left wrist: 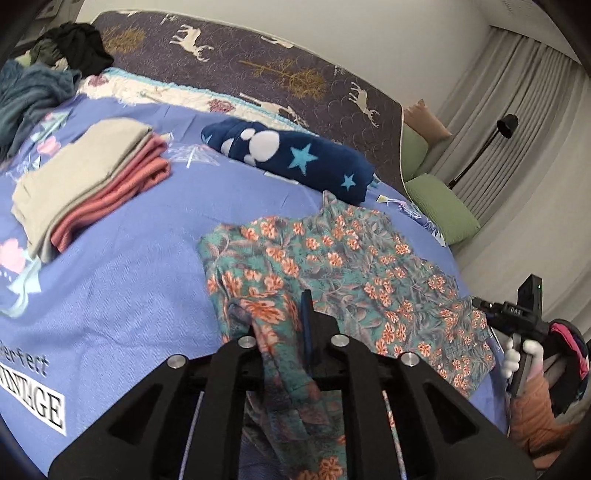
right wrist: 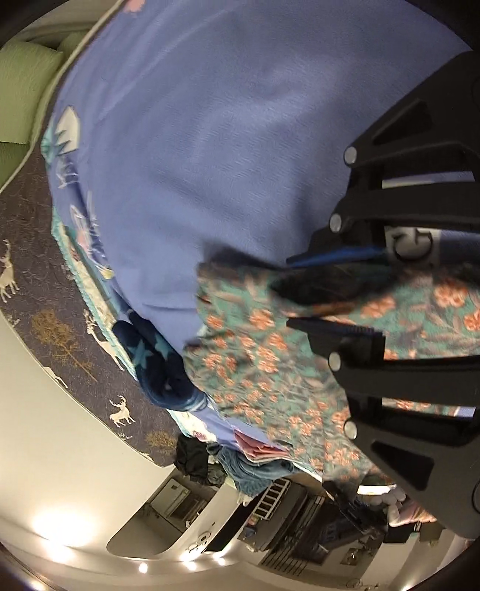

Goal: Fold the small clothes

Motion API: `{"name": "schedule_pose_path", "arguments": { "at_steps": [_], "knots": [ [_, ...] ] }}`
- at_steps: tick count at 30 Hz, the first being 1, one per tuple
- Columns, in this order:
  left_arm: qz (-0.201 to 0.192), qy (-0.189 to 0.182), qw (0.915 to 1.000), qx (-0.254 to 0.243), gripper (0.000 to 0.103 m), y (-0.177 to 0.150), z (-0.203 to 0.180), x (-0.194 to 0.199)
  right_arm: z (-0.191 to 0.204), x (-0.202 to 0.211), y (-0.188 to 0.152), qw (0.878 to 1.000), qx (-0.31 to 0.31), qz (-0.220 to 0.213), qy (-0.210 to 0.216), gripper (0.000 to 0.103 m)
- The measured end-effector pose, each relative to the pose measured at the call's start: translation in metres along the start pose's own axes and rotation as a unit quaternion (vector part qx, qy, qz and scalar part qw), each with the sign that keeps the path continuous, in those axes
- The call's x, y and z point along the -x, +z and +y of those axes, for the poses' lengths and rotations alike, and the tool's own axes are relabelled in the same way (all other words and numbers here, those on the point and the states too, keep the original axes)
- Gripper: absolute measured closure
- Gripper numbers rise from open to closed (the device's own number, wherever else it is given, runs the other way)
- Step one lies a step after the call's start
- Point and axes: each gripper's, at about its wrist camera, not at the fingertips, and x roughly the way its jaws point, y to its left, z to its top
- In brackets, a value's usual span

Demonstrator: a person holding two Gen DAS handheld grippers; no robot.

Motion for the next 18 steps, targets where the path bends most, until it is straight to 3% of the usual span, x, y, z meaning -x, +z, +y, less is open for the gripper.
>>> {"name": "schedule_pose_path", "arguments": {
  "at_steps": [5, 8, 9, 13, 18],
  "knots": [
    [-0.01, -0.019, 0.9994, -0.028, 0.085, 0.016, -0.011, 0.007, 0.004, -0.001, 0.031, 0.999, 0.026, -0.018, -0.02, 0.053],
    [0.005, -0.046, 0.9989, -0.001, 0.062, 0.022, -0.005, 0.002, -0.007, -0.027, 0.051, 1.0, 0.013, 0.013, 0.0, 0.052],
    [0.02, -0.048, 0.9987, 0.002, 0.059, 0.021, -0.003, -0.001, -0.013, -0.036, 0.055, 1.0, 0.0, 0.026, 0.003, 0.052],
    [0.05, 0.0, 0.9987, -0.006, 0.059, 0.008, 0.008, 0.0, -0.027, -0.069, 0.06, 0.997, -0.032, 0.066, 0.036, 0.049],
    [0.006, 0.041, 0.9981, 0.047, 0.059, 0.018, 0.048, 0.021, -0.023, -0.084, 0.07, 0.992, -0.035, 0.082, 0.087, 0.044]
  ]
}}
